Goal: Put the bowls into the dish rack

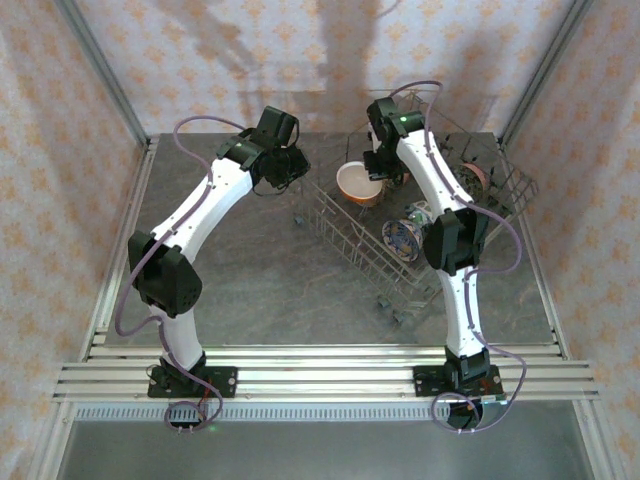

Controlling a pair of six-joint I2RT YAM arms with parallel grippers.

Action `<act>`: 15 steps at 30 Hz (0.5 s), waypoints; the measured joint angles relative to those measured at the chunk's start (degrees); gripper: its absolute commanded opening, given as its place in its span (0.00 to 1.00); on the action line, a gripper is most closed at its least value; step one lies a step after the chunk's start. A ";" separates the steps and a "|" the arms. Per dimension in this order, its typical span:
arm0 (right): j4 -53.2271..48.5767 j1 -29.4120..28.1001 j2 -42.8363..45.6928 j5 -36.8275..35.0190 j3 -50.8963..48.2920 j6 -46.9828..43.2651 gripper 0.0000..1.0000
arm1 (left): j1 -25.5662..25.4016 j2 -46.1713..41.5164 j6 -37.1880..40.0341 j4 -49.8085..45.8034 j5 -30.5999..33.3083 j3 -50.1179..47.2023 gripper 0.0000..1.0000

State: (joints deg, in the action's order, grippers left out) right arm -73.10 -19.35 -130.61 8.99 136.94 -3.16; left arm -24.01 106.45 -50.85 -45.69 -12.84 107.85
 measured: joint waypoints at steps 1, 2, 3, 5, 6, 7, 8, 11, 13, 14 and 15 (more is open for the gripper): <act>-0.13 0.07 0.00 0.00 0.04 -0.04 0.10 | 0.00 0.00 0.00 0.00 0.00 0.00 0.21; -0.35 0.07 0.00 0.00 0.22 -0.07 0.08 | 0.00 0.00 0.00 0.00 0.00 0.00 0.21; -0.55 0.09 0.00 -0.02 0.39 -0.07 0.07 | 0.00 0.00 0.00 0.00 0.00 0.00 0.21; -1.09 0.17 0.00 -0.07 1.03 -0.11 0.06 | 0.00 0.00 0.00 0.00 0.00 0.00 0.21; -1.27 0.17 0.00 -0.11 1.29 -0.13 0.04 | 0.00 0.00 0.00 0.00 0.00 0.00 0.21; -1.49 0.20 0.00 -0.15 1.66 -0.11 0.03 | 0.00 0.00 0.00 0.00 0.00 0.00 0.21; -1.62 0.24 0.00 -0.20 1.90 -0.09 0.02 | 0.00 0.00 0.00 0.00 0.00 0.00 0.21; -2.14 0.24 0.00 -0.22 2.49 -0.11 0.00 | 0.00 0.00 0.00 0.00 0.00 0.00 0.21; -2.19 0.26 0.07 -0.22 2.58 -0.07 0.00 | 0.00 0.00 0.00 0.00 0.00 0.00 0.21; -2.27 0.24 0.11 -0.20 2.67 0.09 0.00 | 0.00 0.00 0.00 0.00 0.00 0.00 0.21; -2.34 0.24 0.17 -0.20 2.67 0.13 0.00 | 0.00 0.00 0.00 0.00 0.00 0.00 0.21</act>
State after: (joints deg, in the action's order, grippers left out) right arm -75.44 -19.11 -130.43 8.80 139.61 -3.03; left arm -24.01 106.45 -50.85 -45.69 -12.84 107.85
